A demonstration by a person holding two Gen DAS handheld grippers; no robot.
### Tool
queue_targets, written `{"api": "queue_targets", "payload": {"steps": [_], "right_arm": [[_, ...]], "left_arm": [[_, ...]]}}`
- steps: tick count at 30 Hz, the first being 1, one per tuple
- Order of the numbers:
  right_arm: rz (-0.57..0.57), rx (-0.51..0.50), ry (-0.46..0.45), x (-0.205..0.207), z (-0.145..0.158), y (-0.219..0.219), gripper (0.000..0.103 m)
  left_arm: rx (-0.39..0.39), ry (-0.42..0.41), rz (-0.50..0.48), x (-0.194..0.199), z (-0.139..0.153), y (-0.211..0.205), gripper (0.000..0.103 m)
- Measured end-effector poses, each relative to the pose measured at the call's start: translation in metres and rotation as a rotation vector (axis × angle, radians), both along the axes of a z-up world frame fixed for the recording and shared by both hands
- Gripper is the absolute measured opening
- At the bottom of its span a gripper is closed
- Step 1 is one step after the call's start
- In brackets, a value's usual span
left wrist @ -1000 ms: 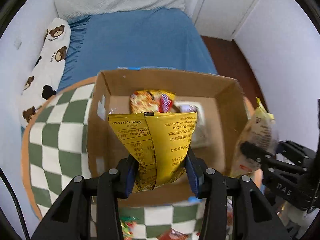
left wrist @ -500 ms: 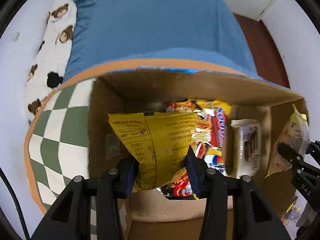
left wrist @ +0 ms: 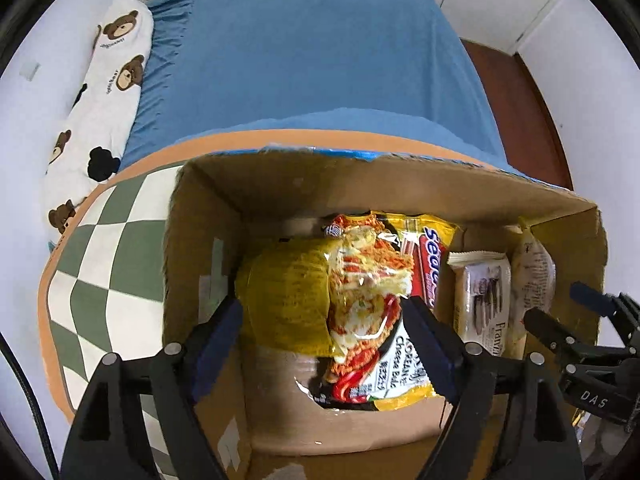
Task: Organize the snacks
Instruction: 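Carry both bags into the box and open both tools, then withdraw both tools from the box toward the remaining snacks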
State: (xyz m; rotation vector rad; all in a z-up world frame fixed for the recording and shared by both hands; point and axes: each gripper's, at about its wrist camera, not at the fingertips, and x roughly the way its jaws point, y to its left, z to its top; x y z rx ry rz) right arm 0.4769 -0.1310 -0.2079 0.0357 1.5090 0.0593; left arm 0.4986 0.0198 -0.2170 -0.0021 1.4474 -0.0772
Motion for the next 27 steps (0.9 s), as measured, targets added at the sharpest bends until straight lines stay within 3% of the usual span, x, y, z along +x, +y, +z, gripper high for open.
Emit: {"api": "queue_targets", "payload": {"steps": [11, 27], "right_arm": [[-0.036, -0.004, -0.133, -0.077, 0.030, 0.015, 0.088], [-0.037, 0.013, -0.347, -0.182, 0.111, 0.023, 0.088]], "left_arm": [[-0.042, -0.143, 0.038, -0.072, 0.037, 0.001, 0.082], [-0.056, -0.332, 0.038, -0.183, 0.108, 0.000, 0.082]]}}
